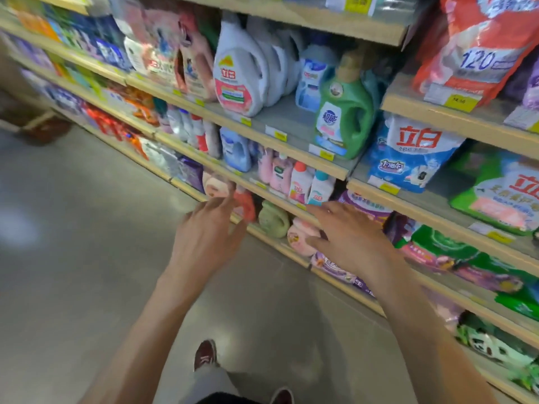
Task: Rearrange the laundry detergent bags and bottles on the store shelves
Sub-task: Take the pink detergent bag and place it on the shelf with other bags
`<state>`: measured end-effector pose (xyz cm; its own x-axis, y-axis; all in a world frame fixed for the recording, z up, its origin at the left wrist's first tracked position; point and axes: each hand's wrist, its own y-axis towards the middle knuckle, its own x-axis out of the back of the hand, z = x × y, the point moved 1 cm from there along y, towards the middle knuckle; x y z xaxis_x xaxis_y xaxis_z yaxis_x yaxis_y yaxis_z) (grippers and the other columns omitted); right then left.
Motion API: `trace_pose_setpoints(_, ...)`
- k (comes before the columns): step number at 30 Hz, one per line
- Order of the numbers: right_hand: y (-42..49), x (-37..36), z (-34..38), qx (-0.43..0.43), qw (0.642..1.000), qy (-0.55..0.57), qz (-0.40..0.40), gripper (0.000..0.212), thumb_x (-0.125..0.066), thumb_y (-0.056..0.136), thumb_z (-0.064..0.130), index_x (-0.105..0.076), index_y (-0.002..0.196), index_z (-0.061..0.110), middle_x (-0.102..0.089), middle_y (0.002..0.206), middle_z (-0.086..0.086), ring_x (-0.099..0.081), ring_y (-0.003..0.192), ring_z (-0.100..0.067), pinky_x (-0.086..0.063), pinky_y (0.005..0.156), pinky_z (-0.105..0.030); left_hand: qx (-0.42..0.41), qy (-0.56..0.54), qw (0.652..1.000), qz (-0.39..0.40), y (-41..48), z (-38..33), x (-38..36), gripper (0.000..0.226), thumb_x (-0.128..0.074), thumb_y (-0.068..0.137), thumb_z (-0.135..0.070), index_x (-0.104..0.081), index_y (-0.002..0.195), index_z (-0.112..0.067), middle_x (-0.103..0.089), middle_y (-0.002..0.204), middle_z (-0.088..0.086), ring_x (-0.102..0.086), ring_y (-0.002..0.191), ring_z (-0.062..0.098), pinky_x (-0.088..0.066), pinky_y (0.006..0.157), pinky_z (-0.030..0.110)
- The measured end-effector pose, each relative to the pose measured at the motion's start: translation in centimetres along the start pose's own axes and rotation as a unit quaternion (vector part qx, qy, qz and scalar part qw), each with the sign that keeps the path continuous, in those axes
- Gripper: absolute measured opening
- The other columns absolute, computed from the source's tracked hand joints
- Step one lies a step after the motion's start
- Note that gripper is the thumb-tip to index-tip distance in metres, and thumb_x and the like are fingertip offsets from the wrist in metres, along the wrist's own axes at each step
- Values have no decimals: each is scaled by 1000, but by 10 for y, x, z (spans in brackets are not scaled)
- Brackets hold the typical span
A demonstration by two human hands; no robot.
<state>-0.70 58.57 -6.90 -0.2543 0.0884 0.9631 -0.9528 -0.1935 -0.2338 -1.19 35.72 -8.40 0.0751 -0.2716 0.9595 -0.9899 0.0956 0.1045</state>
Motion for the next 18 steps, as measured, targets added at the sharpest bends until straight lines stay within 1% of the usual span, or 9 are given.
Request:
trace_pose_setpoints(4,27,-1,52,27,1000,0,-3,63,-51,98,45,-27,153,27,-40,149,-5,-38,135,-29,-41,104,-46,16,-3,1000,3,3,58,9,36,-58,93,-42,-58,126,-28,-66,125,-2,-60,113,31,-48,88,40)
trace_pose_setpoints(8,59,1,114,34,999,-8,0,64,-53,96,45,-27,153,28,-38,151,-2,-39,136,-28,-41,103,-42,22,-20,1000,-2,10,122,27,37,-57,94,-42,-57,128,-27,-64,128,-1,-59,115,30,-47,90,41)
trace_pose_setpoints(12,94,3,186,42,999,-14,-4,59,-54,96,43,-33,150,28,-41,150,-2,-41,135,-27,-41,104,-42,24,-25,999,-13,25,196,46,39,-56,94,-42,-55,130,-27,-64,127,1,-57,115,31,-46,91,41)
trace_pose_setpoints(15,118,3,234,41,999,-12,-3,63,-52,97,45,-28,152,29,-39,152,-3,-41,136,-28,-40,106,-42,24,-24,999,-11,34,241,60,40,-55,95,-42,-56,132,-26,-62,130,1,-56,119,30,-46,92,41)
trace_pose_setpoints(18,145,-1,279,42,999,-7,0,62,-53,97,46,-30,152,29,-39,151,-3,-42,134,-29,-42,102,-41,21,-22,1000,-6,46,287,72,40,-54,96,-43,-56,131,-25,-62,131,2,-55,120,31,-46,93,42)
